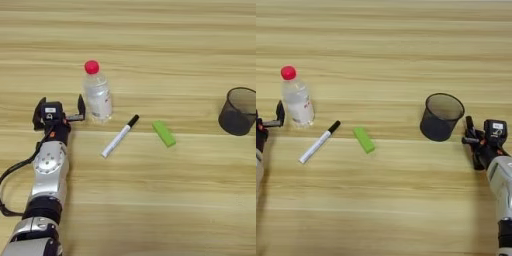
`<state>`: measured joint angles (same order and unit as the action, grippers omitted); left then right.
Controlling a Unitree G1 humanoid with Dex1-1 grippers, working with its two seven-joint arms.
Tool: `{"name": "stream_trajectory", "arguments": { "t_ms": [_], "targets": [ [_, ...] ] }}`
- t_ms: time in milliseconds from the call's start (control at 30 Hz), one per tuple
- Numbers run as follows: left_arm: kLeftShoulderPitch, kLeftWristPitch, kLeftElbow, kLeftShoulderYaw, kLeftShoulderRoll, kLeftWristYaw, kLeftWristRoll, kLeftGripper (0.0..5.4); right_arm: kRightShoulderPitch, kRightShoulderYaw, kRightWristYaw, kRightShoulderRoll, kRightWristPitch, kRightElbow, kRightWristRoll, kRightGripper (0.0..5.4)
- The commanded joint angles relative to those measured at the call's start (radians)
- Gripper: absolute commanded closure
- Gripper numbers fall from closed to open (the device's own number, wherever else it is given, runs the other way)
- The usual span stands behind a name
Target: Move the objects on the table
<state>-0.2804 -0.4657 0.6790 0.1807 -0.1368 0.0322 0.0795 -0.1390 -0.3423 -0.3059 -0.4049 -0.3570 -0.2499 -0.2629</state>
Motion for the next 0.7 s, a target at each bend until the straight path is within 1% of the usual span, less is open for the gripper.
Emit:
{"name": "stream_trajectory", "arguments": {
  "t_ms": [33,133,167,200,267,467,533,567,667,700],
  "targets": [
    [-0.002,0.009,-0.006,-0.005,0.001,-0.004,-0.008,0.0,-0.019,0.011,-0.007,-0.026,0.02,-0.078,0.023,4.5],
    [-0.002,0.009,-0.007,-0.005,0.0,-0.004,-0.008,0.0,-0.023,0.014,-0.005,-0.026,0.033,-0.097,0.026,4.5],
    [-0.002,0.009,-0.007,-0.005,0.0,-0.004,-0.008,0.0,-0.024,0.015,-0.005,-0.026,0.04,-0.101,0.027,4.13],
    [-0.002,0.01,-0.007,-0.005,0.0,-0.004,-0.008,0.0,-0.024,0.014,-0.006,-0.024,0.051,-0.1,0.026,3.9],
    [-0.002,0.01,-0.008,-0.005,0.0,-0.004,-0.008,0.0,-0.021,0.011,-0.018,-0.015,0.059,-0.076,0.012,3.6],
    [-0.002,0.009,-0.006,-0.006,0.0,-0.005,-0.01,0.0,-0.015,0.001,-0.013,-0.01,0.063,-0.046,0.0,2.34],
    [-0.002,0.008,-0.006,-0.006,0.0,-0.005,-0.01,0.0,-0.01,-0.006,-0.007,-0.009,0.064,-0.017,-0.007,1.99],
    [-0.002,0.008,-0.005,-0.006,0.0,-0.005,-0.01,0.0,-0.01,-0.008,-0.004,-0.01,0.069,-0.008,-0.008,1.9],
    [-0.002,0.007,-0.005,-0.007,0.001,-0.006,-0.011,0.0,-0.014,-0.017,0.0,-0.015,0.073,0.002,-0.011,1.38],
    [-0.002,0.007,-0.006,-0.007,0.001,-0.006,-0.011,0.0,-0.015,-0.02,0.002,-0.017,0.076,0.004,-0.009,1.33]
  ]
}}
